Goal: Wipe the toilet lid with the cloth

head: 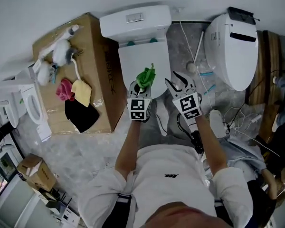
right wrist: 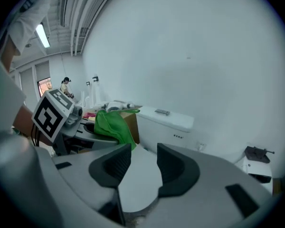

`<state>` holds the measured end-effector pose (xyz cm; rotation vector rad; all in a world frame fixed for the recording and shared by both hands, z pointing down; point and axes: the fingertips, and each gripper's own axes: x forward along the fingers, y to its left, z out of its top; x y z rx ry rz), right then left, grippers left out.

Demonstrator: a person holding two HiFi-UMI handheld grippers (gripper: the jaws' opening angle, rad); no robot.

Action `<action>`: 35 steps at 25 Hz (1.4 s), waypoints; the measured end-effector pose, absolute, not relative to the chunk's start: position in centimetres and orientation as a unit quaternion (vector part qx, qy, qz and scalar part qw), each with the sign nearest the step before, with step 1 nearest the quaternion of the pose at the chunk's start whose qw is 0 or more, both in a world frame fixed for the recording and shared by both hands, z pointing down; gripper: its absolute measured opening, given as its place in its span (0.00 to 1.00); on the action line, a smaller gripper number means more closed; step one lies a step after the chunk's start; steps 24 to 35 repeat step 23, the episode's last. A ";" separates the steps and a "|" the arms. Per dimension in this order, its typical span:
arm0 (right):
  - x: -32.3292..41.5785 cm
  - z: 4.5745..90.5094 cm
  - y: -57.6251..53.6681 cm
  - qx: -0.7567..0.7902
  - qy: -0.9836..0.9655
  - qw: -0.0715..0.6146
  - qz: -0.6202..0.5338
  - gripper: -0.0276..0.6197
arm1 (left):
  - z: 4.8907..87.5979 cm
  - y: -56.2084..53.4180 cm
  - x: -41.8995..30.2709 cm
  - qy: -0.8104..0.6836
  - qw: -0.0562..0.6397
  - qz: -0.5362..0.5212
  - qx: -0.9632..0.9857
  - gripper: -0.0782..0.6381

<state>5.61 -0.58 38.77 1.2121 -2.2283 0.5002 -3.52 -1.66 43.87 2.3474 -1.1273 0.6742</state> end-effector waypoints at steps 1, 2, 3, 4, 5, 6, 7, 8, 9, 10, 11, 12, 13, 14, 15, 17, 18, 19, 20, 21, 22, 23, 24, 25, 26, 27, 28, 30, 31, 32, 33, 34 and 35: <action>5.4 37.3 -0.8 0.458 -0.828 0.268 0.182 0.33 | 42.3 -1.9 -3.6 -0.402 0.213 0.241 0.858 0.22; 5.2 35.8 -0.9 0.466 -0.826 0.260 0.180 0.33 | 40.9 -2.0 -3.6 -0.394 0.201 0.237 0.865 0.22; 5.0 34.5 -1.0 0.474 -0.824 0.253 0.178 0.33 | 39.5 -2.1 -3.7 -0.387 0.191 0.233 0.872 0.22; 4.9 33.2 -1.0 0.482 -0.822 0.248 0.176 0.33 | 38.1 -2.2 -3.8 -0.379 0.182 0.228 0.878 0.22; 4.9 32.0 -1.0 0.490 -0.819 0.244 0.173 0.33 | 36.6 -2.3 -3.8 -0.372 0.175 0.222 0.884 0.22; 4.9 30.9 -1.0 0.498 -0.815 0.242 0.171 0.33 | 35.3 -2.4 -3.8 -0.365 0.169 0.214 0.890 0.22; 5.0 29.9 -1.1 0.507 -0.811 0.241 0.167 0.33 | 34.1 -2.7 -3.9 -0.360 0.165 0.206 0.895 0.22; 5.1 29.1 -1.3 0.515 -0.806 0.240 0.164 0.33 | 33.0 -3.0 -4.0 -0.355 0.159 0.199 0.899 0.22; 5.0 28.3 -1.6 0.524 -0.802 0.239 0.160 0.33 | 32.1 -3.4 -4.3 -0.352 0.153 0.192 0.903 0.22; 4.8 27.6 -1.7 0.532 -0.798 0.237 0.157 0.33 | 31.3 -3.7 -4.7 -0.350 0.148 0.186 0.906 0.22; 4.6 26.8 -1.8 0.538 -0.795 0.234 0.153 0.33 | 30.4 -4.0 -5.1 -0.348 0.142 0.180 0.909 0.22; 4.4 26.2 -1.8 0.542 -0.793 0.232 0.151 0.33 | 29.6 -4.1 -5.4 -0.348 0.137 0.174 0.911 0.22; 4.2 25.5 -1.8 0.546 -0.792 0.229 0.149 0.33 | 28.8 -4.2 -5.7 -0.347 0.133 0.168 0.913 0.22; 4.1 24.9 -1.7 0.549 -0.791 0.226 0.149 0.33 | 28.0 -4.2 -5.8 -0.347 0.128 0.163 0.915 0.22; 4.1 24.3 -1.7 0.551 -0.791 0.223 0.147 0.33 | 27.2 -4.4 -5.9 -0.348 0.123 0.158 0.916 0.22; 4.1 23.2 -2.0 0.552 -0.793 0.215 0.142 0.33 | 25.6 -4.7 -6.1 -0.353 0.112 0.149 0.917 0.22; 4.2 22.6 -2.0 0.551 -0.795 0.212 0.138 0.33 | 24.9 -4.8 -6.1 -0.356 0.106 0.145 0.917 0.22; 4.2 22.1 -1.9 0.550 -0.797 0.210 0.134 0.33 | 24.2 -4.6 -6.1 -0.358 0.101 0.142 0.917 0.22; 4.3 21.6 -1.6 0.549 -0.799 0.208 0.130 0.33 | 23.5 -4.4 -6.0 -0.361 0.096 0.139 0.917 0.22; 4.4 21.1 -1.3 0.547 -0.801 0.206 0.126 0.33 | 22.9 -4.0 -6.0 -0.363 0.093 0.136 0.917 0.22; 4.5 20.6 -0.9 0.545 -0.804 0.205 0.123 0.33 | 22.3 -3.6 -5.9 -0.365 0.089 0.133 0.917 0.22; 4.6 20.1 -0.5 0.543 -0.806 0.205 0.120 0.33 | 21.7 -3.2 -5.8 -0.368 0.086 0.131 0.917 0.22; 4.6 20.1 -0.5 0.543 -0.806 0.205 0.120 0.33 | 21.7 -3.2 -5.8 -0.368 0.086 0.131 0.917 0.22; 4.6 20.1 -0.5 0.543 -0.806 0.205 0.120 0.33 | 21.7 -3.2 -5.8 -0.368 0.086 0.131 0.917 0.22; 4.6 20.1 -0.5 0.543 -0.806 0.205 0.120 0.33 | 21.7 -3.2 -5.8 -0.368 0.086 0.131 0.917 0.22; 4.6 20.1 -0.5 0.543 -0.806 0.205 0.120 0.33 | 21.7 -3.2 -5.8 -0.368 0.086 0.131 0.917 0.22; 4.6 20.1 -0.5 0.543 -0.806 0.205 0.120 0.33 | 21.7 -3.2 -5.8 -0.368 0.086 0.131 0.917 0.22; 4.6 20.1 -0.5 0.543 -0.806 0.205 0.120 0.33 | 21.7 -3.2 -5.8 -0.368 0.086 0.131 0.917 0.22; 4.6 20.1 -0.5 0.543 -0.806 0.205 0.120 0.33 | 21.7 -3.2 -5.8 -0.368 0.086 0.131 0.917 0.22; 4.6 20.1 -0.5 0.543 -0.806 0.205 0.120 0.33 | 21.7 -3.2 -5.8 -0.368 0.086 0.131 0.917 0.22; 4.6 20.1 -0.5 0.543 -0.806 0.205 0.120 0.33 | 21.7 -3.2 -5.8 -0.368 0.086 0.131 0.917 0.22; 4.6 20.1 -0.5 0.543 -0.806 0.205 0.120 0.33 | 21.7 -3.2 -5.8 -0.368 0.086 0.131 0.917 0.22; 4.6 20.1 -0.5 0.543 -0.806 0.205 0.120 0.33 | 21.7 -3.2 -5.8 -0.368 0.086 0.131 0.917 0.22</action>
